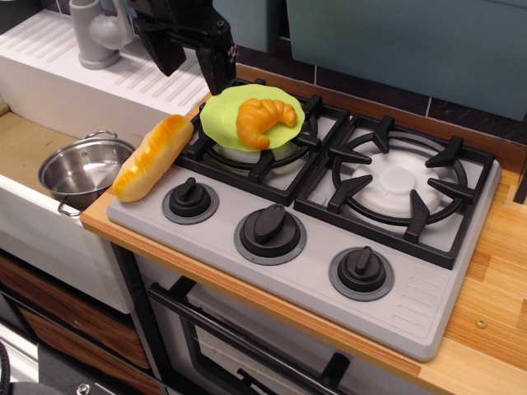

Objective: Put crossaint on plate and bread in pot or pan in sink

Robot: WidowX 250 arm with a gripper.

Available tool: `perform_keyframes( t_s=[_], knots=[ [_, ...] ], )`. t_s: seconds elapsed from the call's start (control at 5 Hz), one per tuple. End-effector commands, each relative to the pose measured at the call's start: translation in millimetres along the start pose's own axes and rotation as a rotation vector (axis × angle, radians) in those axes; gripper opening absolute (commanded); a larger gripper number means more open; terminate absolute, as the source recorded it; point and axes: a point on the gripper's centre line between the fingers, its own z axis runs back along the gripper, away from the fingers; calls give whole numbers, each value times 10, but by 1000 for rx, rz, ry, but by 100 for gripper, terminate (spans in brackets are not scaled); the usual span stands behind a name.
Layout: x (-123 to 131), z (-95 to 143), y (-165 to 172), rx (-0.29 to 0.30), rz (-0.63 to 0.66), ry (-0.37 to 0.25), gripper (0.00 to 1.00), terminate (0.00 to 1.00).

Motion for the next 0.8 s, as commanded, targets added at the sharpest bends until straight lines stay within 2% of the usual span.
perform_keyframes(
  t_s=[0.0,0.4,0.6],
  knots=[
    [-53,149,222,83,21,-117,100,0],
    [-243,-10,257,70,53,-143,100,0],
    [-344,-106,266,46,71,-157,100,0]
  ],
)
